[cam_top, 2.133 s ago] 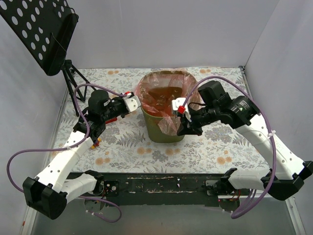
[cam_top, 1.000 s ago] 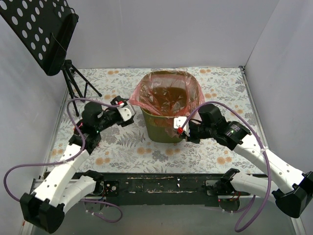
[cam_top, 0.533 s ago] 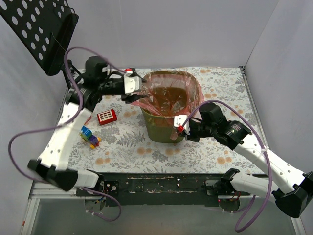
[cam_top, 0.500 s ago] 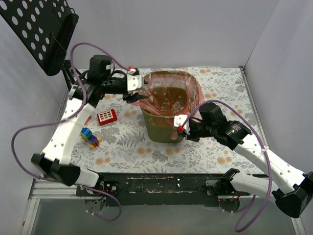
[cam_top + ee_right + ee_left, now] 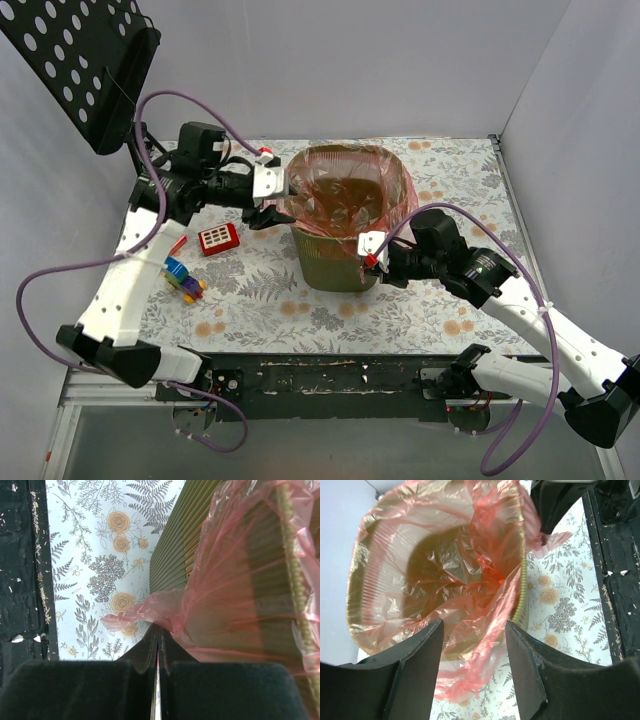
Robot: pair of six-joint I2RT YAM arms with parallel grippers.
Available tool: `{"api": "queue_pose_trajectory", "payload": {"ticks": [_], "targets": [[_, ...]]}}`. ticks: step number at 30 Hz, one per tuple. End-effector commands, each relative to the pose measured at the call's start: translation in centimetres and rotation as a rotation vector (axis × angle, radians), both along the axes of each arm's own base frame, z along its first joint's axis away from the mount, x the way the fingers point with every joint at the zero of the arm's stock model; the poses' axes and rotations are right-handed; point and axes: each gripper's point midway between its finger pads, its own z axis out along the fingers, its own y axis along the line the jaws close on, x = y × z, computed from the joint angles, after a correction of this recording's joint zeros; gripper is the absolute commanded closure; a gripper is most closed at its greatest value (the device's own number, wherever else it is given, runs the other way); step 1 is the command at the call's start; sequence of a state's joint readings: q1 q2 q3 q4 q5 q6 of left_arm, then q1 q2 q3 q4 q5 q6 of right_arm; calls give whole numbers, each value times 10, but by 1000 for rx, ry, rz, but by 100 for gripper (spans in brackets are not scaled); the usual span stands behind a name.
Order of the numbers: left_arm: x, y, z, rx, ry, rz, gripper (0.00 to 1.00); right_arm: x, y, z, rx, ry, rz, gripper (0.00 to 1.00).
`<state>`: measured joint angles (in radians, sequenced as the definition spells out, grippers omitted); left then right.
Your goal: Put the trash bags into the trash bin
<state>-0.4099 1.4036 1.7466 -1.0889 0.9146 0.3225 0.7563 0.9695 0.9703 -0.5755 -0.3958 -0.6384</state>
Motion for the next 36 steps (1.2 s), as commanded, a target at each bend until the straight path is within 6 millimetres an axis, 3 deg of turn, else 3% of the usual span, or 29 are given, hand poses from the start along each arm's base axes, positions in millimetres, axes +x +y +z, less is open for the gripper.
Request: {"api": "queue_pose_trajectory", "payload": {"ticks": [1, 10, 14, 21, 23, 26, 28, 32, 36], "targets": [[-35, 7, 15, -26, -12, -45, 48, 4, 5, 12, 34, -32, -3, 99], [-17, -9, -13, 40, 25, -67, 55, 4, 6, 10, 34, -25, -7, 99], [-16, -15, -25, 74, 32, -84, 63, 4, 5, 10, 32, -31, -6, 99], [-26, -9, -36, 126, 45, -115, 73, 4, 3, 8, 31, -24, -15, 99], [-28, -8, -38, 135, 48, -116, 71, 4, 4, 7, 32, -25, -17, 99], [-27, -6, -40, 146, 25, -121, 48, 5, 5, 7, 33, -26, -17, 99], [-24, -6, -46, 162, -19, -131, 44, 6, 6, 8, 34, -23, -15, 99], [-15, -11, -58, 214, -49, -174, 54, 8, 8, 8, 37, -23, -13, 99], [-8, -15, -62, 259, -23, -214, 81, 10, 11, 15, 52, -30, -20, 99]]}}
